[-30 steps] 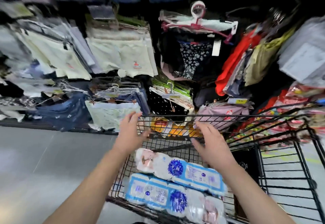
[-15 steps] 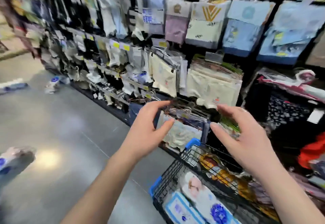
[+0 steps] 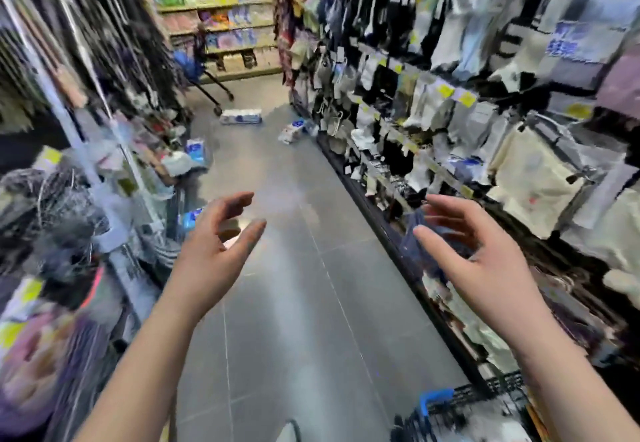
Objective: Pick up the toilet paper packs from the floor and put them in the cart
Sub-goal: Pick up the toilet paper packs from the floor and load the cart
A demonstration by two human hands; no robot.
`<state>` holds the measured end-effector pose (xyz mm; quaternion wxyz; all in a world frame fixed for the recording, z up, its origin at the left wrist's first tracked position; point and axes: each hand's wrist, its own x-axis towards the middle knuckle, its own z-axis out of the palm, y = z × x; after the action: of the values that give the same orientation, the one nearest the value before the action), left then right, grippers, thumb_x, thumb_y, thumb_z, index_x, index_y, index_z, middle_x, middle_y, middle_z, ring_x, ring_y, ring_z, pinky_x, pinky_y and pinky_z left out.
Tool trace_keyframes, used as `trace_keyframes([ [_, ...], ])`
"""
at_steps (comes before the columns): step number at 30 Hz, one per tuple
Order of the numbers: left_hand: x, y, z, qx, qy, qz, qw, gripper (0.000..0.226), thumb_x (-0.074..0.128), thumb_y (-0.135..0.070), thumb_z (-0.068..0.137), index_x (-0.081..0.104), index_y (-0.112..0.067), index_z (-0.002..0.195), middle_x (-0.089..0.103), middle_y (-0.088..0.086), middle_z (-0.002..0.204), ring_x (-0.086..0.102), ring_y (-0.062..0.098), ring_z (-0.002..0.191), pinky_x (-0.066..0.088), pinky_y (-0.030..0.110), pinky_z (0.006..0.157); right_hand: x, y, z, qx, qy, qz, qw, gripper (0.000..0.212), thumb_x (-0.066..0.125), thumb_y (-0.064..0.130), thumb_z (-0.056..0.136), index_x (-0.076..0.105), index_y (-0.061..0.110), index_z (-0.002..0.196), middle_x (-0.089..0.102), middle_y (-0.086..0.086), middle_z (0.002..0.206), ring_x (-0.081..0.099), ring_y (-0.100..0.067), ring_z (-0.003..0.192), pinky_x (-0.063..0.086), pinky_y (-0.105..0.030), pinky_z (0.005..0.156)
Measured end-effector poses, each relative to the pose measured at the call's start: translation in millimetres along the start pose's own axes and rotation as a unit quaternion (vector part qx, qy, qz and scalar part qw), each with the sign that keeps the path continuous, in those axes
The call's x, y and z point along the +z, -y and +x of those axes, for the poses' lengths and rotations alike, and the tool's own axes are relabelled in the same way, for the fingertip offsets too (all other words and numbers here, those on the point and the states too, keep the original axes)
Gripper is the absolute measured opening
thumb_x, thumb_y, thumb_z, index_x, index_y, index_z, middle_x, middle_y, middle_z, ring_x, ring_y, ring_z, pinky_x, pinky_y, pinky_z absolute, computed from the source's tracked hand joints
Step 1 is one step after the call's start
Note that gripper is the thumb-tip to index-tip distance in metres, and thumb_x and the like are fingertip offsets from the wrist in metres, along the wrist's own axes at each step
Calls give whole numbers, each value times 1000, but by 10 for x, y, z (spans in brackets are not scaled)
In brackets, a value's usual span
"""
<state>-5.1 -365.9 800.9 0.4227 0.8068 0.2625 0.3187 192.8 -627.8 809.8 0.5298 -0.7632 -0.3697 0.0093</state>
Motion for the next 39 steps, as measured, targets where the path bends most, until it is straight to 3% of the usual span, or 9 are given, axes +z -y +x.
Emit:
trace_keyframes([
  [4,-509,354,358,-14,-52,-9,999,40,68,-53,84,57,-43,121,62,-2,128,60,-15,104,44,5,88,635,142,529,-12,29,33,999,40,71,44,85,65,32,122,72,12,116,67,-7,112,51,-41,105],
  [6,-788,548,534,-19,-72,-11,997,52,64,-57,80,59,-34,126,62,-3,129,62,-12,104,46,9,90,1039,262,829,-17,48,48,998,35,72,39,88,65,32,122,72,10,115,68,-8,111,52,-42,105],
  [8,-1090,758,720,-28,-85,6,996,60,61,-64,76,59,-34,128,63,-8,128,64,-5,108,48,23,97,1439,369,1105,-24,61,59,996,31,74,32,91,65,32,121,72,10,113,68,-8,110,52,-43,103],
  [12,-1648,1117,1101,-39,-113,16,993,52,60,-65,80,59,-39,125,64,-12,125,61,3,117,48,40,105,2098,561,1552,-27,89,72,993,31,74,28,93,65,32,122,72,11,112,68,-8,110,53,-44,102],
  [20,-2020,1488,1894,-55,-103,0,993,35,64,-42,91,61,-35,126,65,-16,122,63,3,112,51,33,100,2956,721,2188,-14,119,88,989,30,74,31,91,66,32,120,73,13,111,69,-7,108,54,-42,101],
  [34,-2165,2061,3500,-85,-104,56,989,31,64,-37,92,61,-37,123,66,-18,121,61,-6,112,50,16,92,4412,256,3983,-1,189,181,965,25,73,24,92,67,35,114,75,12,109,70,-5,106,55,-37,98],
  [39,-2131,2212,4350,-112,-138,32,984,28,63,-37,93,63,-36,121,68,-16,120,62,-1,114,50,31,100,4804,101,4938,7,220,211,953,25,73,26,92,67,34,115,75,11,109,69,-3,104,55,-25,92],
])
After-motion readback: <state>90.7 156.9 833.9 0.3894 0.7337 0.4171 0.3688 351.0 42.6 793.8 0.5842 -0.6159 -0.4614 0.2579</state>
